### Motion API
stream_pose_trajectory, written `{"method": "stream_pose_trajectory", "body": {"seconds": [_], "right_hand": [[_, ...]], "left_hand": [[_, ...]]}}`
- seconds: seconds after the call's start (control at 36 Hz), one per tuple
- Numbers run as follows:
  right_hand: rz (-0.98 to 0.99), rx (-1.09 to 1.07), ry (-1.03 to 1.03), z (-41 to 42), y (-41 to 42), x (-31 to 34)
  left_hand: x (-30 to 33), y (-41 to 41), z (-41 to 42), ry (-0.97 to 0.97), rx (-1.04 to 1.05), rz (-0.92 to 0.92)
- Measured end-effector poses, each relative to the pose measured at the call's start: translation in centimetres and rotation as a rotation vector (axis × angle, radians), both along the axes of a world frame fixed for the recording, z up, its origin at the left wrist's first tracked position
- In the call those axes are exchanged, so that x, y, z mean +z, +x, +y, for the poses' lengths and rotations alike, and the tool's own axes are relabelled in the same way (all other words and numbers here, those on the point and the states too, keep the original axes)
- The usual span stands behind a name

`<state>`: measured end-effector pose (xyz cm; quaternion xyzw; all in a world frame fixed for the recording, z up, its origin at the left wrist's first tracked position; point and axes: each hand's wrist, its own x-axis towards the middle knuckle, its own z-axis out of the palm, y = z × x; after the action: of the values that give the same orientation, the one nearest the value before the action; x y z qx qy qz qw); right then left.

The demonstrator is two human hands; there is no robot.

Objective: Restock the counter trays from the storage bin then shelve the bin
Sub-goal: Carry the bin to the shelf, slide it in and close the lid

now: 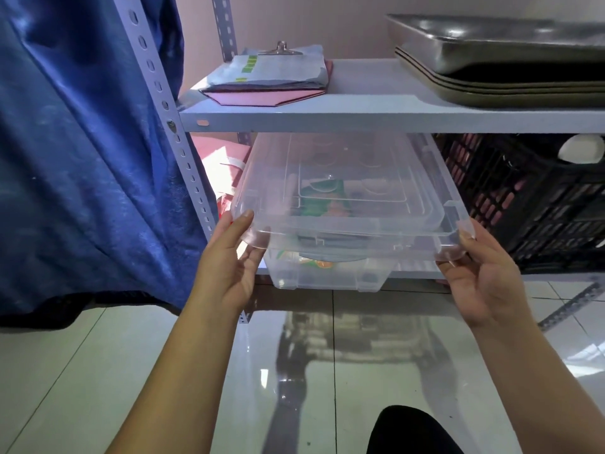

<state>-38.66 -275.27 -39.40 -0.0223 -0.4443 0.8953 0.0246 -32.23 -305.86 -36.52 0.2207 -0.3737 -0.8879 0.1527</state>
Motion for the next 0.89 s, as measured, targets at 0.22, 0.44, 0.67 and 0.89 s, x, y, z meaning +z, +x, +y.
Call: {"method": "stream_pose_trajectory", "body": {"seconds": [0.22, 0.44, 0.67, 0.89], "right_hand": [[0.024, 0.077, 0.013, -0.9, -1.1, 0.8], [-0.023, -0.195, 0.362, -3.1, -2.8, 0.1], [0.081, -0.167, 0.567, -3.5, -4.1, 0.5], [0.137, 0.005, 0.625, -2.0, -4.4, 0.1]], "left_hand": [[0.6, 0.3, -0.7, 0.049, -0.024, 0.049], [-1.0, -0.8, -2.1, -0.59, -0.152, -0.009], [-2.1, -2.8, -1.6, -0.576, 0.021, -0.005], [-1.6, -3.3, -1.8, -0.55, 0.05, 0.017]]}}
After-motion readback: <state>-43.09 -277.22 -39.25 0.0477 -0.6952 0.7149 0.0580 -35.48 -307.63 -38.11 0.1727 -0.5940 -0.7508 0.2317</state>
